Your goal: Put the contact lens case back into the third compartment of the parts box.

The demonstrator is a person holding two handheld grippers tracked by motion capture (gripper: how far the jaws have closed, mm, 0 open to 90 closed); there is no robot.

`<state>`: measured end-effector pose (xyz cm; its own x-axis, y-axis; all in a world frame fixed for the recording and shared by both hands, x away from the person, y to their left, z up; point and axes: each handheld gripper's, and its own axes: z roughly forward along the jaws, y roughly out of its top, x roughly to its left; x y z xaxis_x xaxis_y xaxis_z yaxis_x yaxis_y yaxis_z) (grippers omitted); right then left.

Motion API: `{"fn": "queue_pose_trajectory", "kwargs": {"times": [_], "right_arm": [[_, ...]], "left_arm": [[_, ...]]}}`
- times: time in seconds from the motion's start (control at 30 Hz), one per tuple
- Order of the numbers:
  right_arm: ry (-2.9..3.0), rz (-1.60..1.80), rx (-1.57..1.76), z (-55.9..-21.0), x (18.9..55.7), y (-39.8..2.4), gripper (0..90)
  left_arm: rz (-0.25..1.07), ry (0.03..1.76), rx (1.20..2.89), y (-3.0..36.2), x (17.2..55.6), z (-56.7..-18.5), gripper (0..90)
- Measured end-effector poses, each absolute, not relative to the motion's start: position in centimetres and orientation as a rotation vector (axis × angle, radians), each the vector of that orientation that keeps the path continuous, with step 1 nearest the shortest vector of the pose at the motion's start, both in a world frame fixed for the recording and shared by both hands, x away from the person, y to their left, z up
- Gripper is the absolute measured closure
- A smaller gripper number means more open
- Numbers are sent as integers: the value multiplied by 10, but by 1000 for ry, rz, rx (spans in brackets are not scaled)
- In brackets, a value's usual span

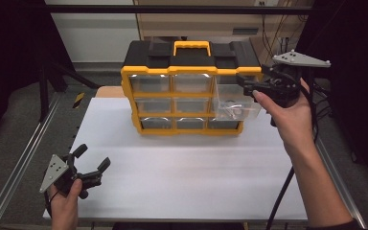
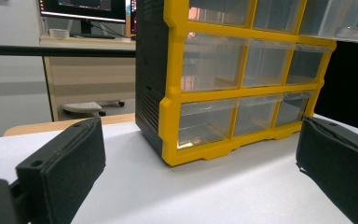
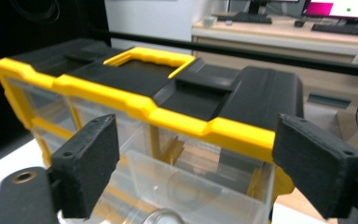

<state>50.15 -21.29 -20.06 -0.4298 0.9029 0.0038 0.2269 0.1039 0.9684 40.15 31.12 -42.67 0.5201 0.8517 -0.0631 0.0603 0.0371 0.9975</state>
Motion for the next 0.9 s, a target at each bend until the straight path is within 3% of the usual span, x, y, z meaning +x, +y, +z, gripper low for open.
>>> {"fn": "queue_pose_trajectory", "kwargs": {"times": [0.3,0.9], "right_arm": [[1685,1443,1041,-203,497,-219,47],[1610,1539,991,-207,482,-246,31]], "left_arm": [[735,851,1415,313,400,-426,11],[734,853,1416,313,400,-427,11]]}}
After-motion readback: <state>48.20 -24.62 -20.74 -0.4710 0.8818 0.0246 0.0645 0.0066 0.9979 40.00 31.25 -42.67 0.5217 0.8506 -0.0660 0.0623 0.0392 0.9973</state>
